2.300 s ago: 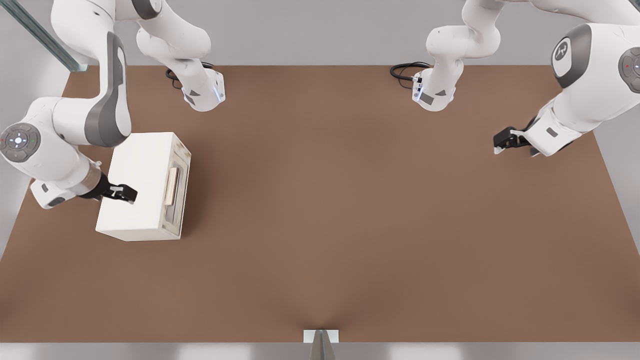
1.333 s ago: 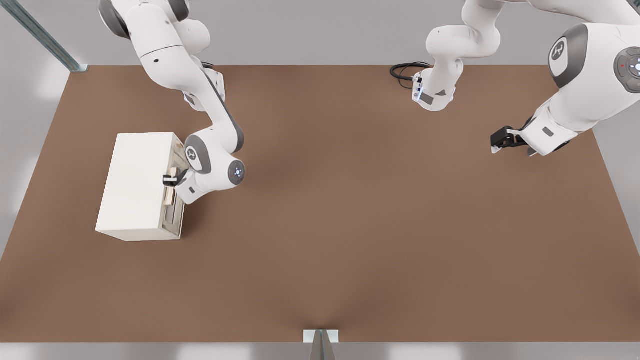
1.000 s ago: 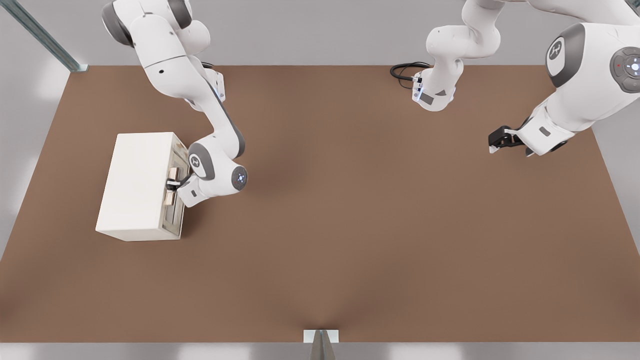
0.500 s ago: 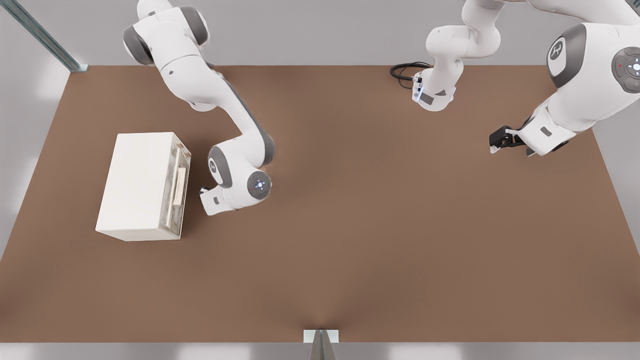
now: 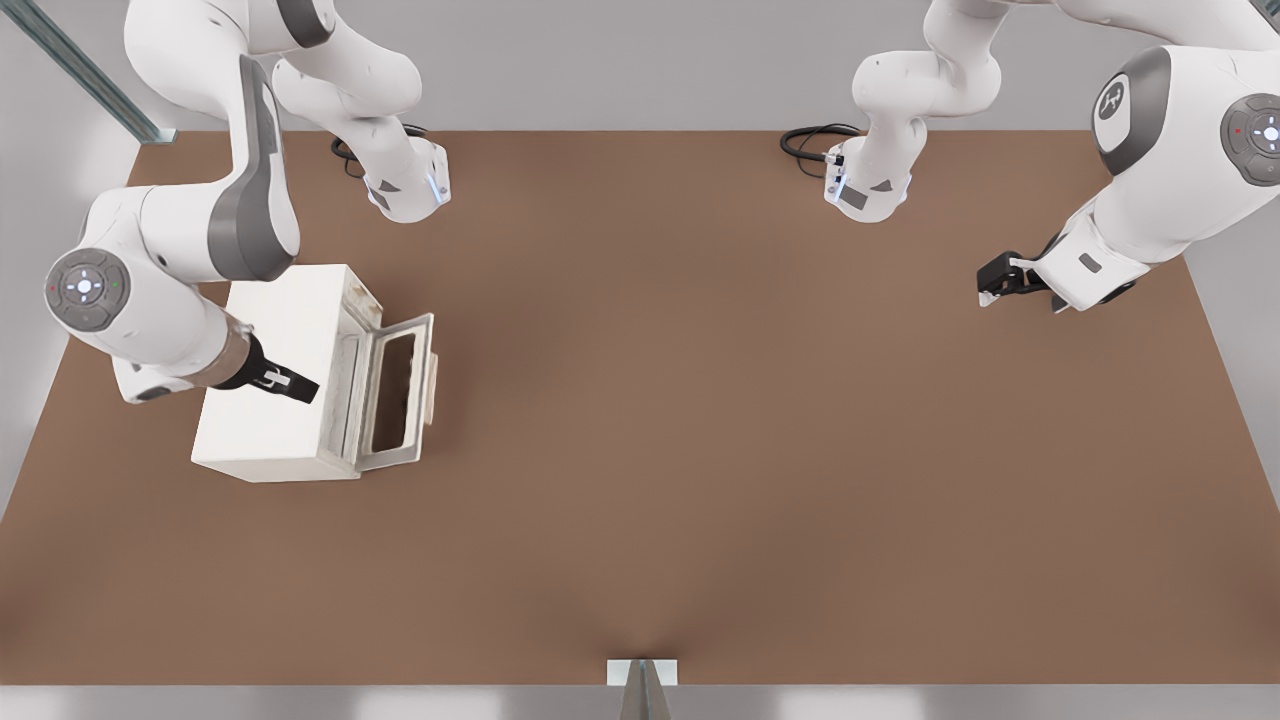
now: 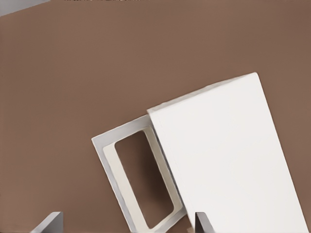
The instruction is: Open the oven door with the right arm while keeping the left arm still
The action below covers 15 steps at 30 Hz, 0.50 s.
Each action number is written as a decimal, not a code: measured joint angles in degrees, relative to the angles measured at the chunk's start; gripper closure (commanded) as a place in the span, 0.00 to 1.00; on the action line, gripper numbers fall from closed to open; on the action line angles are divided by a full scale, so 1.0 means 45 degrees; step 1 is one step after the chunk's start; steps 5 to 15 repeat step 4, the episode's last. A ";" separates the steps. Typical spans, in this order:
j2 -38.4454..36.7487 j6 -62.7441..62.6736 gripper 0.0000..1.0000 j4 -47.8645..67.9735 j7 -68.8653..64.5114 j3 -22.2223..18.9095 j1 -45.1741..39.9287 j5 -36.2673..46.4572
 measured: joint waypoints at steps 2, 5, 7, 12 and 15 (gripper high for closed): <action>-0.0003 0.0190 0.00 -0.0012 -0.0546 -0.0007 -0.0004 0.0038; 0.0006 0.0326 0.00 -0.0024 -0.1035 -0.0031 0.0000 0.0063; 0.0006 0.0326 0.00 -0.0024 -0.1035 -0.0031 0.0000 0.0063; 0.0006 0.0326 0.00 -0.0024 -0.1035 -0.0031 0.0000 0.0063; 0.0006 0.0326 0.00 -0.0024 -0.1035 -0.0031 0.0000 0.0063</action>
